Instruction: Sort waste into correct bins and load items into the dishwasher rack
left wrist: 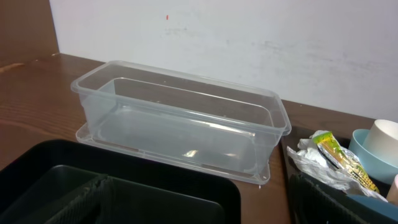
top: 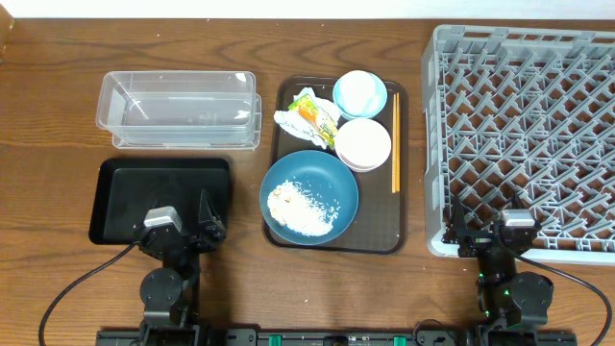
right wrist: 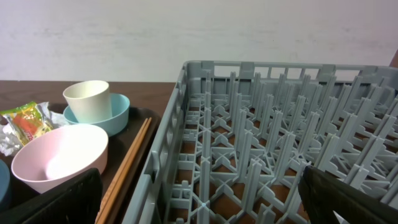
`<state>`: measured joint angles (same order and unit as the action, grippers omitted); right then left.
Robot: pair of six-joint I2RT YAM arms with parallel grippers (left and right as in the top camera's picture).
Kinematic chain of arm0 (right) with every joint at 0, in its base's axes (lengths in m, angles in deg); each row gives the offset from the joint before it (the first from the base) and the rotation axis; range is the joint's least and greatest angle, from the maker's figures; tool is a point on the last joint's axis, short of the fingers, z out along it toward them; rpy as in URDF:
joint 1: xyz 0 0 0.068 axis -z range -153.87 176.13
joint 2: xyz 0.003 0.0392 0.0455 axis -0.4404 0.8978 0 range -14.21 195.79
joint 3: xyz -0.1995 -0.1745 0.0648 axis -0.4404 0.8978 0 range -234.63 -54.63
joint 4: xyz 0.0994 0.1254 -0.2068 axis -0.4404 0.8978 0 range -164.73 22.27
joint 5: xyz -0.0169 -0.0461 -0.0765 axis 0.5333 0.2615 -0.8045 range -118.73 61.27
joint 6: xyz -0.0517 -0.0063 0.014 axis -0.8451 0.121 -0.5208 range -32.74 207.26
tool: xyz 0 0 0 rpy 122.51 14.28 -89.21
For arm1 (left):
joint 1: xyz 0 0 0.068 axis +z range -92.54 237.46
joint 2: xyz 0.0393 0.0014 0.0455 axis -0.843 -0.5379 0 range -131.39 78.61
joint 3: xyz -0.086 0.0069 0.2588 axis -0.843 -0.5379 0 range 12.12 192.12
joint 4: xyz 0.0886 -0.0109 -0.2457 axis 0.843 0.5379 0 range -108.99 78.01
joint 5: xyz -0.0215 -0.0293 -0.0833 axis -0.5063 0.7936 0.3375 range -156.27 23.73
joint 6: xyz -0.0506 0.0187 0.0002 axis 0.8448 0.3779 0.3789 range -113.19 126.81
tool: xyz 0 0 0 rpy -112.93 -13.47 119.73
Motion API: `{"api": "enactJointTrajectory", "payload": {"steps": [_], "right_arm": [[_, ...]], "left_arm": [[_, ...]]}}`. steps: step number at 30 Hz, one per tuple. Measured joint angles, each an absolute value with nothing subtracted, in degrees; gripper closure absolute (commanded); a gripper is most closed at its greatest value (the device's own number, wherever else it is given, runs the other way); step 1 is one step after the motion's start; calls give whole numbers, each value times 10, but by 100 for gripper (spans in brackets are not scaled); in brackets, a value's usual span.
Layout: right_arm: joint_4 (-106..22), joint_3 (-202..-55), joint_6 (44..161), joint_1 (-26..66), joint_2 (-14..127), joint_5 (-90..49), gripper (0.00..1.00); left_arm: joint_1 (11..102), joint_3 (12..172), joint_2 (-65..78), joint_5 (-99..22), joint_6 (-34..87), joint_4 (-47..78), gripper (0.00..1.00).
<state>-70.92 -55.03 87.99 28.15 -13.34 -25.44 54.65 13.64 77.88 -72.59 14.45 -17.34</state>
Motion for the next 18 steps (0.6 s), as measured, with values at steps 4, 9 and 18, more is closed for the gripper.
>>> {"api": "enactJointTrajectory", "payload": {"steps": [4, 9, 18], "right_arm": [[-709, -550, 880, 281, -133, -254, 1], [-709, -550, 880, 281, -133, -254, 1], [-709, -550, 880, 281, -133, -254, 1]], "left_arm": [[547, 136, 775, -726, 145, -173, 8], [547, 136, 774, -726, 145, -173, 8], [547, 136, 774, -726, 145, -173, 8]]}}
